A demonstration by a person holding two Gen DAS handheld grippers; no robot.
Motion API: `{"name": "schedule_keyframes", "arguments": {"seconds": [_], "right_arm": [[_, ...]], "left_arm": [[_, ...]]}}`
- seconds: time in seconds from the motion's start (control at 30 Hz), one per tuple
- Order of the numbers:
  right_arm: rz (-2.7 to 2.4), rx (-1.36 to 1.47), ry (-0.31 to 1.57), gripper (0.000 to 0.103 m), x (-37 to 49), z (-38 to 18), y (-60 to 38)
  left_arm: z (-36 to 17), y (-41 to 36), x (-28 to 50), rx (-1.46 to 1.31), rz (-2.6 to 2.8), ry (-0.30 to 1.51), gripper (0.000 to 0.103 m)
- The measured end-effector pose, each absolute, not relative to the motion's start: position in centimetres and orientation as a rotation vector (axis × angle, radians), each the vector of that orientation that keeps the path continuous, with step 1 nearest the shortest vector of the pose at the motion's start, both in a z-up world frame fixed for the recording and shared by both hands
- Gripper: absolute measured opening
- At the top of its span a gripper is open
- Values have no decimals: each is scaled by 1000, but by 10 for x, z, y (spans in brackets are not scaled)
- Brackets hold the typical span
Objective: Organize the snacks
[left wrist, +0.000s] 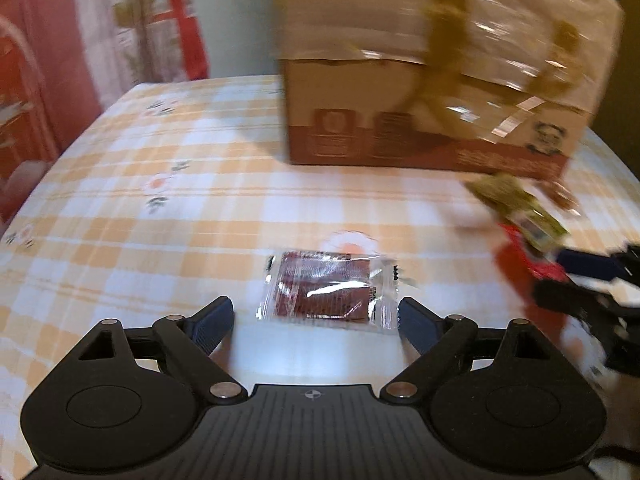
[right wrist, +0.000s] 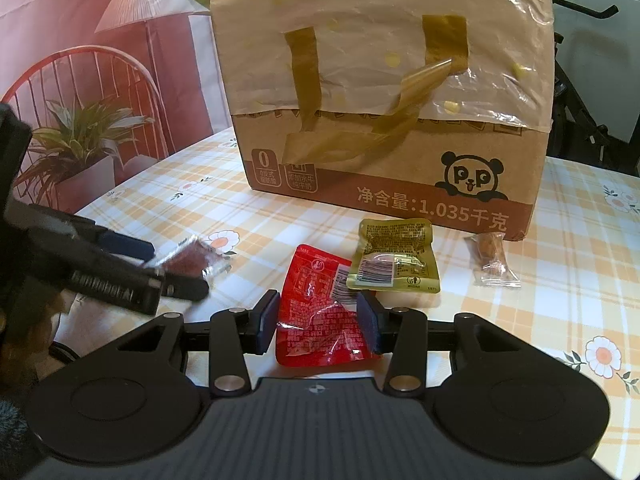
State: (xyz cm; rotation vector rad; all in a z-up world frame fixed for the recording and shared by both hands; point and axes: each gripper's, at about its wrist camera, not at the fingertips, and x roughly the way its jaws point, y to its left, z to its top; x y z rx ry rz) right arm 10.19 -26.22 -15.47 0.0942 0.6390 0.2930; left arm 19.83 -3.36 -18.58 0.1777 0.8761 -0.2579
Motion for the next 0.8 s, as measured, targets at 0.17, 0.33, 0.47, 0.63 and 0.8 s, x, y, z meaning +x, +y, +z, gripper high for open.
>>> {"name": "schedule_keyframes", "arguments": {"seconds": [0.17,0.33,0.47,0.63,0.8], "right_arm": [[293,95,639,45,102,-155,-262],[293,94,639,45,102,-155,-261],[293,94,639,45,102,-154,-261],[292,92,640,45,102,-154,-262],[293,92,640,45,101,-154,-262]], "left_arm": [[-180,-10,211,84,-169,936,88],[-171,12,217,-170,-192,986,88],[-173,5,228,-205,-180,973,88],[-181,-23,235,-88,-157,918,87],[-186,-44,236,-24,-194,876,87]]}}
